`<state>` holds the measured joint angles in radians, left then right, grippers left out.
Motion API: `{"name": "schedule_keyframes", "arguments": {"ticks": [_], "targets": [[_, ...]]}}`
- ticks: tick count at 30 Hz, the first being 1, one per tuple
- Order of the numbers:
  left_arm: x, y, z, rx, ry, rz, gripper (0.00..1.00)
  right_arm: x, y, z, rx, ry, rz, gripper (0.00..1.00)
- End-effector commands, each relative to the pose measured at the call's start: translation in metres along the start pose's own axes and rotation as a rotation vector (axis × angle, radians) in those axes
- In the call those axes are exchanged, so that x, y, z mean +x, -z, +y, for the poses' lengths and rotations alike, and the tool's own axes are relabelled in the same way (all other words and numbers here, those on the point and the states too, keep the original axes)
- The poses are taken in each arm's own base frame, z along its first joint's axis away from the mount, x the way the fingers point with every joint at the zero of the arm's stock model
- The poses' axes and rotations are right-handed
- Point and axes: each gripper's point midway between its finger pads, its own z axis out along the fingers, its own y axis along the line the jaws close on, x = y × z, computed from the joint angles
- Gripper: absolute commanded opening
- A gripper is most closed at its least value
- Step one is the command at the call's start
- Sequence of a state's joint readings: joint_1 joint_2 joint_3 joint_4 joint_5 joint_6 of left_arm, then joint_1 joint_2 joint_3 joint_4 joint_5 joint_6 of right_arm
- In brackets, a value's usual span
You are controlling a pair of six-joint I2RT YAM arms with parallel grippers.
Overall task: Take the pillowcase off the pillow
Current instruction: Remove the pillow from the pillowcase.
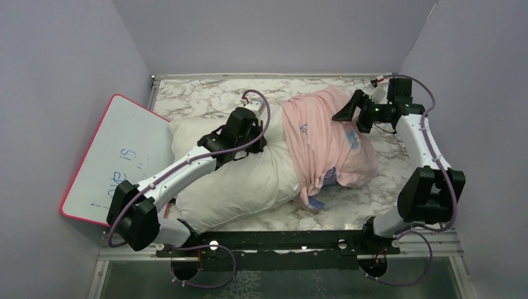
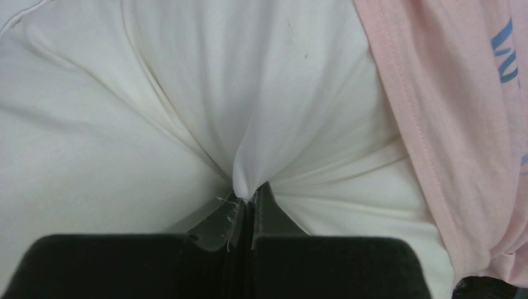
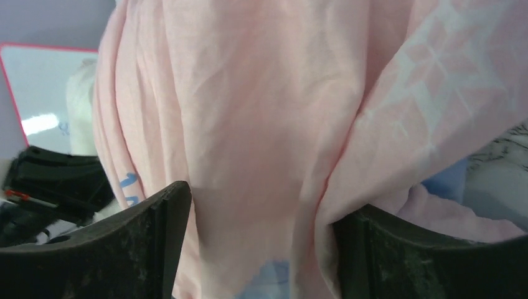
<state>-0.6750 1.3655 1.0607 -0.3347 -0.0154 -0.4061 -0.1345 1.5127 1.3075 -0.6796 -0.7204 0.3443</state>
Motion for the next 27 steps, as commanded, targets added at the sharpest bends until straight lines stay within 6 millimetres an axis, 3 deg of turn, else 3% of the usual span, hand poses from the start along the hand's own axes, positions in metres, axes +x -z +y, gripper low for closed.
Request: {"name": "schedule_keyframes", "arguments": {"ticks": [1, 2, 3, 4, 6, 9, 10, 14, 16, 20, 22, 24, 27], "targets": [[0.070, 0.006, 0.035, -0.120, -0.007, 0.268, 0.00, 0.028, -0.030, 0.015, -0.083, 0.075, 0.116, 0.76], [0.069, 0.006, 0.035, -0.122, -0.008, 0.267, 0.00, 0.029, -0.033, 0.014, -0.068, 0.082, 0.114, 0.69], [0.069, 0.005, 0.036, -0.127, -0.008, 0.266, 0.00, 0.027, -0.034, 0.010, -0.030, 0.090, 0.097, 0.57], [0.069, 0.005, 0.037, -0.131, -0.009, 0.265, 0.00, 0.019, -0.032, -0.002, 0.060, 0.085, 0.056, 0.43], [0.070, 0.005, 0.038, -0.135, -0.007, 0.268, 0.00, -0.008, -0.018, -0.027, 0.277, 0.075, -0.079, 0.32], [0.077, 0.007, 0.045, -0.168, -0.006, 0.292, 0.00, -0.059, 0.032, -0.059, 0.608, 0.042, -0.345, 0.03], [0.083, 0.007, 0.051, -0.187, -0.002, 0.308, 0.00, -0.072, 0.053, -0.068, 0.691, 0.019, -0.427, 0.01], [0.107, 0.009, 0.077, -0.242, 0.041, 0.364, 0.00, -0.108, 0.130, -0.096, 0.753, -0.124, -0.660, 0.01], [0.110, 0.011, 0.084, -0.258, 0.041, 0.365, 0.00, -0.115, 0.140, -0.093, 0.724, -0.119, -0.677, 0.01], [0.104, 0.008, 0.081, -0.239, 0.025, 0.351, 0.00, -0.098, 0.085, -0.058, 0.405, -0.045, -0.446, 0.03], [0.098, 0.005, 0.075, -0.206, 0.028, 0.345, 0.00, -0.080, 0.061, -0.044, 0.256, -0.038, -0.320, 0.14], [0.093, 0.003, 0.067, -0.173, 0.030, 0.333, 0.00, -0.066, 0.052, -0.039, 0.188, -0.046, -0.244, 0.31], [0.082, 0.002, 0.055, -0.118, 0.036, 0.304, 0.00, -0.055, 0.060, -0.039, 0.237, -0.039, -0.247, 0.62]]}}
